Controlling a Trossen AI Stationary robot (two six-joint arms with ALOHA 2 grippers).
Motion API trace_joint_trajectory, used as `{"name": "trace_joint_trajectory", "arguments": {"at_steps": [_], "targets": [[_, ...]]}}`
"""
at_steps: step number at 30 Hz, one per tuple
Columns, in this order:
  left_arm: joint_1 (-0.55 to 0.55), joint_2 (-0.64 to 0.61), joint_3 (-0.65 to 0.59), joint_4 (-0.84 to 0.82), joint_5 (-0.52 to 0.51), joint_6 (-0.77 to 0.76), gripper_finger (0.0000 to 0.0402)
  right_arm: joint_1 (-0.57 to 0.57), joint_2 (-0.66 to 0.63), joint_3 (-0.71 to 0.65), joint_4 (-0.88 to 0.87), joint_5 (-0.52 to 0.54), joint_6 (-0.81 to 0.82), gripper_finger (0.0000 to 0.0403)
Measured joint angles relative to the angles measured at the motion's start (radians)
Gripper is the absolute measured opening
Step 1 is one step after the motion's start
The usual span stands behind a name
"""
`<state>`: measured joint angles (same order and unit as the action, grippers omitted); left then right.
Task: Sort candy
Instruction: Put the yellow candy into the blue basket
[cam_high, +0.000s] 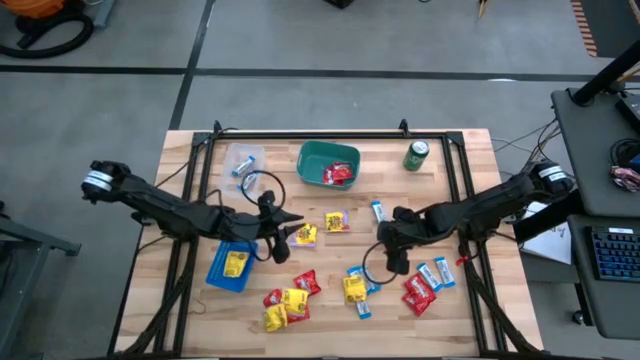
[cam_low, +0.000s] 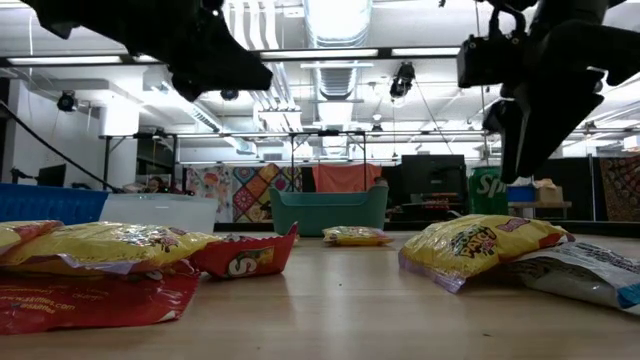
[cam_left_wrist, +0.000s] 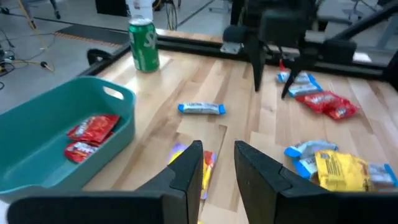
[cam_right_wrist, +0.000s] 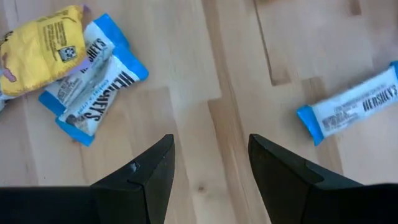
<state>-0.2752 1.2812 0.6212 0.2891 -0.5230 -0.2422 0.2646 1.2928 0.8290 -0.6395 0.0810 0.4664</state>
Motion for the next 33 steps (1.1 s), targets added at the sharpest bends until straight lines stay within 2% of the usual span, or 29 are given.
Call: {"name": "trace_joint_trajectory", "arguments": {"at_steps": [6,12,26,33], "targets": [[0.000,0.097,0.003,0.004,0.015,-0.004,0.0076,0.005,-0.054,-0.033,0.001,0.047,0.032,0.0196],[0.000,0.167,0.046,-0.026,0.097,-0.003,0.0080,0.004,-0.097,-0.046,0.036,0.053,0.034,0.0196],[0.000,0.373,0.177,-0.264,0.096,0.008,0.0181,0.004,-0.101,-0.047,0.073,0.054,0.020,0.0196],[0.008,0.452,0.187,-0.318,0.095,-0.003,0.0198,0.004,-0.101,-0.048,0.080,0.054,0.013,0.0196]]}}
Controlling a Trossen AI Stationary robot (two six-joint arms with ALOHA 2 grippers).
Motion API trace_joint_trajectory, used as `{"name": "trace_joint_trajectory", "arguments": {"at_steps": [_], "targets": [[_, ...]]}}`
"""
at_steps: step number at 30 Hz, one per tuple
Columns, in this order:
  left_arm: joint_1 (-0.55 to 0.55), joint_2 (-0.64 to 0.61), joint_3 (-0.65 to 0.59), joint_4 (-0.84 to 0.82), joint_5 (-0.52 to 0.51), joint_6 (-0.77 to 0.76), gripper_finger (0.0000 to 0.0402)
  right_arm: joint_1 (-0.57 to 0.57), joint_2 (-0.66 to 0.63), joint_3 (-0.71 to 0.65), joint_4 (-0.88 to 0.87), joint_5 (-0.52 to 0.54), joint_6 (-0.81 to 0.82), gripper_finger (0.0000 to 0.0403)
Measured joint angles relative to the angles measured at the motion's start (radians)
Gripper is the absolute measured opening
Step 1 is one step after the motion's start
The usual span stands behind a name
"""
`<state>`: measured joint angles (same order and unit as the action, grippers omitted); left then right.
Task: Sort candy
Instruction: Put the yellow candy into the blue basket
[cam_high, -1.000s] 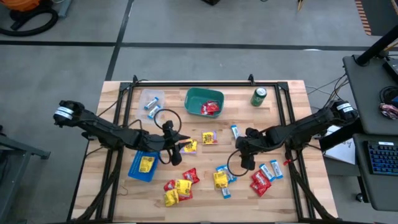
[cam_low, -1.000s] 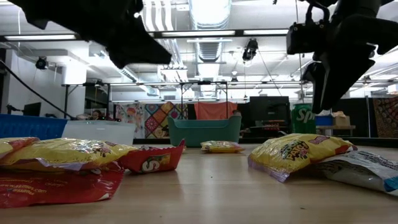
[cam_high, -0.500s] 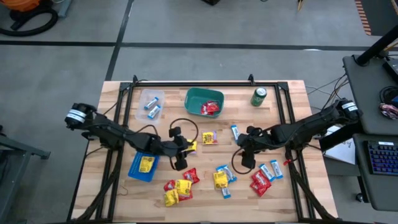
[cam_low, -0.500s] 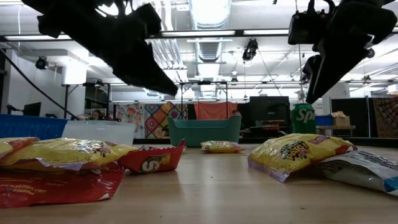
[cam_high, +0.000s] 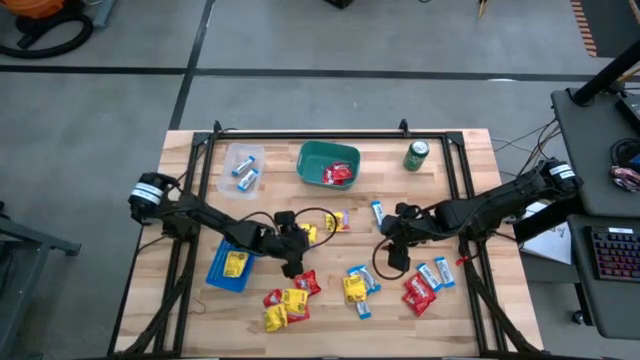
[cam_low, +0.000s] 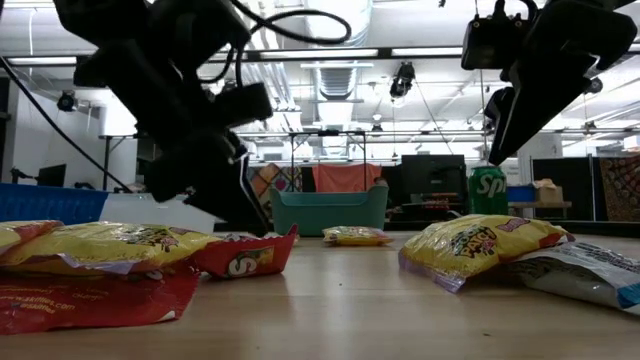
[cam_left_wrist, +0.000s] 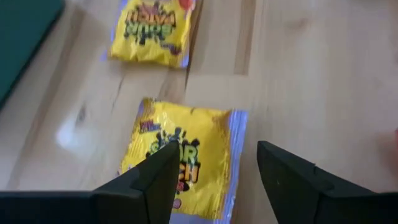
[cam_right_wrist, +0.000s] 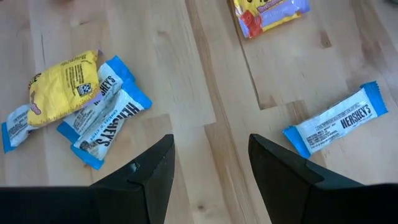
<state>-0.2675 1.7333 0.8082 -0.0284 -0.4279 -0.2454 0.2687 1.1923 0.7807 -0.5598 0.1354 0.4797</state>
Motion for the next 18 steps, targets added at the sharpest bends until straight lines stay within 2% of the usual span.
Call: {"name": "trace_joint_trajectory", "arguments": {"at_steps": [13,18], "targets": [[0.021,0.040,-0.013,0.009,0.000,-0.030,0.0195,0.000,0.000,-0.002,0.026,0.006,-0.008,0.0196],[0.021,0.040,-0.015,0.008,0.004,-0.030,0.0160,0.000,0.000,-0.003,0.026,0.022,-0.009,0.0196]]}}
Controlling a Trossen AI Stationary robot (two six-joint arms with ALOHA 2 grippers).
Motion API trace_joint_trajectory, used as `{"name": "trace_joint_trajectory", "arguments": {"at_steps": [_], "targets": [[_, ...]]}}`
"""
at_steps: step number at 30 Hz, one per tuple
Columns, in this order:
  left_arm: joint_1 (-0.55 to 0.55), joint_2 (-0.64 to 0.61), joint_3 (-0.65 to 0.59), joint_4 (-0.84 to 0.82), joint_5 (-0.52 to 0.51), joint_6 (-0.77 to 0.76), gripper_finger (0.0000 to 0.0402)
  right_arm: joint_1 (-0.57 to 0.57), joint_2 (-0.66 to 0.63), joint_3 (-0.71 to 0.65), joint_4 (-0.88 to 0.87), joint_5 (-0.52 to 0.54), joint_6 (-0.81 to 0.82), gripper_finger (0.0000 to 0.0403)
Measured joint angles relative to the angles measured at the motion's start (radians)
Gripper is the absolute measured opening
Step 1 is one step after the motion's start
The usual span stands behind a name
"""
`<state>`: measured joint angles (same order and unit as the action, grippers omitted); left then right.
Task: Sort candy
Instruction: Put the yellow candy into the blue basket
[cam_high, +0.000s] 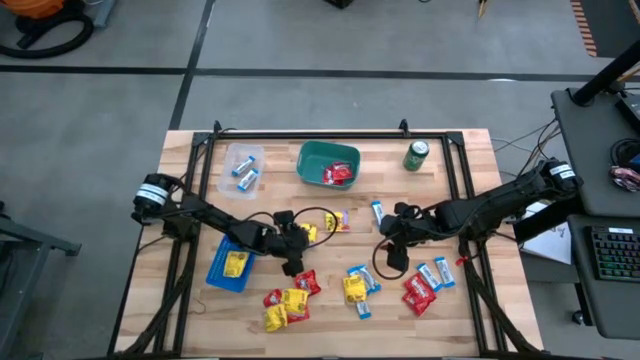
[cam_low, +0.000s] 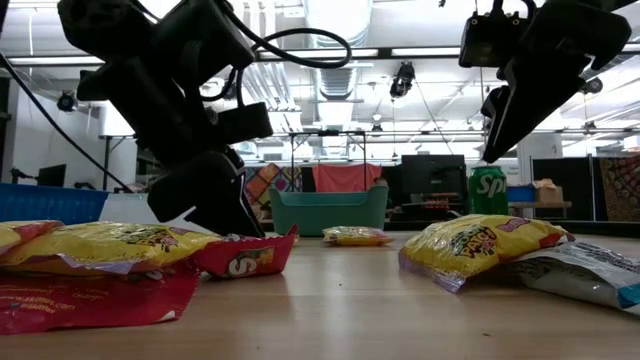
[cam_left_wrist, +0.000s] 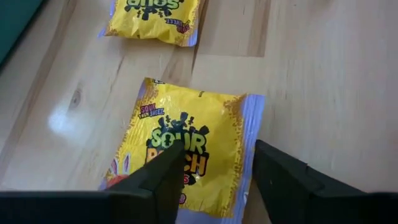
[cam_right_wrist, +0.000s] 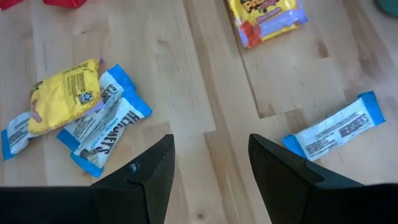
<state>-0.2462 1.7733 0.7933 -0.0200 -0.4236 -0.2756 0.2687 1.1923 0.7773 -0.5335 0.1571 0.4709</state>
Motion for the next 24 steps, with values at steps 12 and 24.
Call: {"name": "trace_joint_trajectory", "arguments": {"at_steps": [12,24], "targets": [[0.003,-0.018,-0.004,-0.023,-0.013,0.006,0.0007,0.000,0.000,-0.004,0.032,0.003,-0.010,0.0195],[-0.013,-0.256,-0.005,-0.064,-0.003,0.032,0.0000,0.000,0.001,-0.064,0.109,0.002,-0.010,0.0194]]}}
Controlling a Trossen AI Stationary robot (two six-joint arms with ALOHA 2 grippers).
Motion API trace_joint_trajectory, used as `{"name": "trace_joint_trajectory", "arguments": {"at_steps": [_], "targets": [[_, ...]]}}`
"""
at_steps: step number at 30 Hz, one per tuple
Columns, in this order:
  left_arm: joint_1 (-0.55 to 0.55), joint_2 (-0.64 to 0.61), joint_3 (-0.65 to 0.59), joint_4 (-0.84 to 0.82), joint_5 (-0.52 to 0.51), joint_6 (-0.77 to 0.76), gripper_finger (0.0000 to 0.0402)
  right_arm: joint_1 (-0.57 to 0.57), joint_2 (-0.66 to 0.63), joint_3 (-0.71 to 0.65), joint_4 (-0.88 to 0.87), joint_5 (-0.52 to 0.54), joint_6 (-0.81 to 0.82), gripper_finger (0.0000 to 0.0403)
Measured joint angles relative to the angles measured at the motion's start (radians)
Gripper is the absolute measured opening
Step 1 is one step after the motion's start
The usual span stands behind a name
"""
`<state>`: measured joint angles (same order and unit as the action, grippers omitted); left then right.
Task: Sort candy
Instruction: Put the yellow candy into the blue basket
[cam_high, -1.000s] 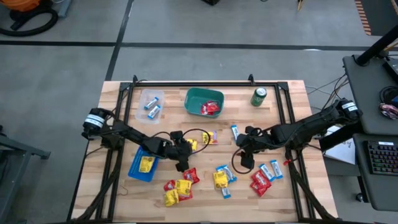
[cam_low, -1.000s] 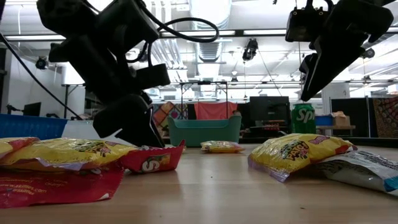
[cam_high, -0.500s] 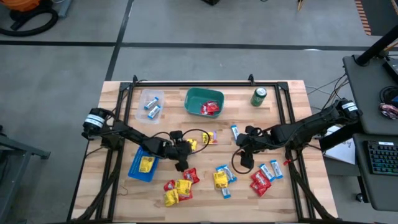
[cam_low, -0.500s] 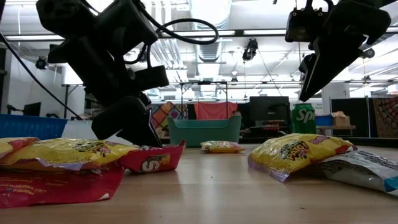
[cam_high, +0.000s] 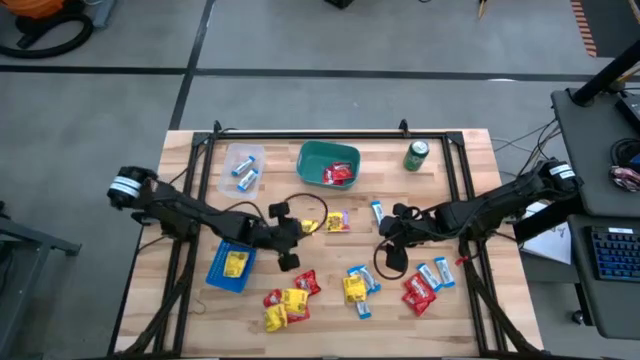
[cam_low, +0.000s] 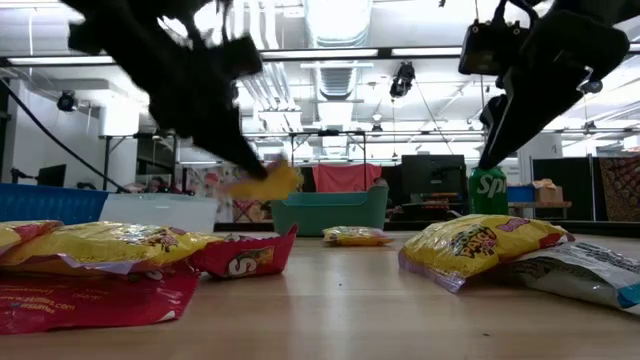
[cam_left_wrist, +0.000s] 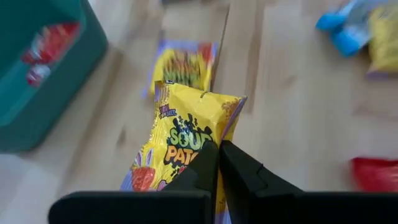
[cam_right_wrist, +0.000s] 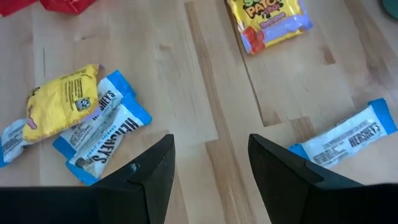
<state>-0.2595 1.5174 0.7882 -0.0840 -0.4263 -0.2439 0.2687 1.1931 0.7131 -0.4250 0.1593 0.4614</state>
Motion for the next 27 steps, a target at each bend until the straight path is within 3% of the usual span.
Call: {"name": "trace_joint_trajectory", "arguments": {"at_steps": [7,12,17,20,27], "targets": [[-0.045,-0.191,0.087,-0.247,0.088,-0.081,0.0000,0.000,0.000,-0.031,0.020,-0.001,0.003,0.0194],[-0.084,-0.232,0.254,-0.667,0.302,-0.360,0.0000,0.000,0.000,-0.031,0.031,-0.001,0.013,0.0194],[-0.188,-0.215,0.337,-0.973,0.378,-0.619,0.0000,0.000,0.000,-0.032,0.059,-0.001,0.012,0.0194],[-0.247,-0.201,0.324,-1.029,0.434,-0.694,0.0000,0.000,0.000,-0.032,0.072,-0.001,0.011,0.0194],[-0.351,-0.158,0.237,-1.069,0.436,-0.678,0.0000,0.000,0.000,-0.032,0.073,-0.001,-0.001,0.0194]]}}
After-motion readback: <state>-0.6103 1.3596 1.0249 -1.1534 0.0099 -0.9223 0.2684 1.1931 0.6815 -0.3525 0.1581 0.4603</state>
